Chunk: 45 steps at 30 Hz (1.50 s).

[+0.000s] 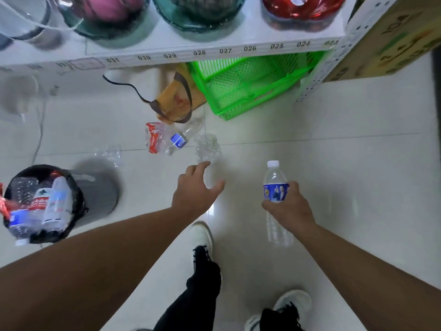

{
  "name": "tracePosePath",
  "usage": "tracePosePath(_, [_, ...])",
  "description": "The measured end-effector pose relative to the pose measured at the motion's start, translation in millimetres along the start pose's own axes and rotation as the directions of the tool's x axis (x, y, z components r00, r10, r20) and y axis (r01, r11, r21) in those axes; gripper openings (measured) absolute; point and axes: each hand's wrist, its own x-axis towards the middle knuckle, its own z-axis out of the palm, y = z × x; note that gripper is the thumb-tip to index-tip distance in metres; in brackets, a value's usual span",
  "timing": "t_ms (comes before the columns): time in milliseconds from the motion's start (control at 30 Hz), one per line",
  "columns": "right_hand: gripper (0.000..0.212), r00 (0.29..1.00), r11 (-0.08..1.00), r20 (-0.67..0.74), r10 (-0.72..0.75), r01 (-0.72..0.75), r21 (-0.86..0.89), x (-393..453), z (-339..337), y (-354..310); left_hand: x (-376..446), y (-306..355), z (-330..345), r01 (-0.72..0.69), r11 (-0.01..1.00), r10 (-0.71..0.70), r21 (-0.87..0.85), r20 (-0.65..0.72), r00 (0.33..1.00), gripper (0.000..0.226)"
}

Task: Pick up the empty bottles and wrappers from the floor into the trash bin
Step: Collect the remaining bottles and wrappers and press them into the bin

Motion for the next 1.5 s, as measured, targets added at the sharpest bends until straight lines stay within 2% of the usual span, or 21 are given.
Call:
tracePosePath(67, [0.066, 1.000, 1.000, 0.008, -0.025, 0.025, -0.011, 27.5, 16.2, -10.3, 26.4, -16.2, 6.8, -0.025, 0.998, 0.024, 0.057, 0.013, 1.000, 0.076])
tracePosePath(200, [0.083, 0.994, 0.996, 0.063, -0.085, 0.086, -0.005, 102.5, 62.4, -10.0, 100.9, -53.7, 48.2, -0.004, 0.992, 0.002, 0.125, 0.012, 1.000, 0.086])
tracePosePath(400, [0.093, 0.970, 0.953, 0.113, -0.214, 0.233, -0.195, 251.9, 132.2, -9.1, 246.0, -95.7, 141.8, -0.038, 0.975, 0.044, 0.217, -0.023, 0.999, 0.111])
tracePosePath(467, [0.088, 0.951, 0.910, 0.137, -0.276, 0.305, -0.282, 293.9, 145.1, -13.4, 273.6, -108.4, 169.1, -0.083, 0.966, 0.087, 0.246, -0.004, 0.996, 0.098])
tracePosePath(567, [0.089, 0.932, 0.865, 0.168, -0.320, 0.360, -0.350, 327.2, 150.1, -25.5, 285.0, -124.8, 186.2, -0.176, 0.954, 0.186, 0.243, -0.015, 0.983, 0.046])
tracePosePath(600, [0.089, 0.931, 0.859, 0.167, -0.323, 0.363, -0.360, 327.4, 148.6, -31.3, 281.5, -125.1, 182.5, -0.183, 0.957, 0.195, 0.224, -0.032, 0.980, 0.036])
tracePosePath(700, [0.085, 0.940, 0.863, 0.176, -0.293, 0.339, -0.373, 296.1, 137.5, -50.4, 247.6, -114.4, 145.0, -0.067, 0.990, 0.084, 0.120, -0.145, 0.986, 0.026])
tracePosePath(800, [0.084, 0.946, 0.875, 0.221, -0.238, 0.307, -0.373, 230.3, 112.4, -77.1, 182.3, -103.4, 81.8, 0.029, 0.999, -0.023, 0.024, -0.192, 0.981, 0.023])
tracePosePath(967, [0.075, 0.919, 0.843, 0.303, -0.250, 0.361, -0.398, 95.5, 62.7, -153.2, 46.5, -108.0, -46.0, 0.048, 0.998, -0.056, -0.038, -0.259, 0.964, 0.026])
tracePosePath(1033, [0.065, 0.900, 0.812, 0.339, -0.274, 0.405, -0.421, 47.0, 49.1, -187.5, -2.0, -107.9, -92.5, 0.137, 0.983, -0.170, -0.119, -0.338, 0.926, 0.024])
tracePosePath(1133, [0.056, 0.871, 0.776, 0.383, -0.306, 0.462, -0.430, -25.2, 34.0, -233.5, -74.6, -103.4, -152.8, 0.307, 0.895, -0.423, -0.323, -0.393, 0.816, 0.024])
tracePosePath(1233, [0.053, 0.846, 0.745, 0.427, -0.321, 0.504, -0.438, -95.2, 30.5, -277.7, -143.7, -108.4, -200.8, 0.384, 0.798, -0.571, -0.464, -0.378, 0.729, 0.028])
tracePosePath(1367, [0.053, 0.797, 0.684, 0.508, -0.326, 0.570, -0.456, -159.7, 58.9, -333.1, -195.2, -141.4, -244.8, 0.394, 0.660, -0.699, -0.640, -0.329, 0.635, 0.027])
tracePosePath(1500, [0.068, 0.765, 0.628, 0.547, -0.342, 0.618, -0.473, -191.1, 113.5, -366.9, -209.7, -195.3, -261.5, 0.335, 0.543, -0.754, -0.770, -0.271, 0.599, 0.024])
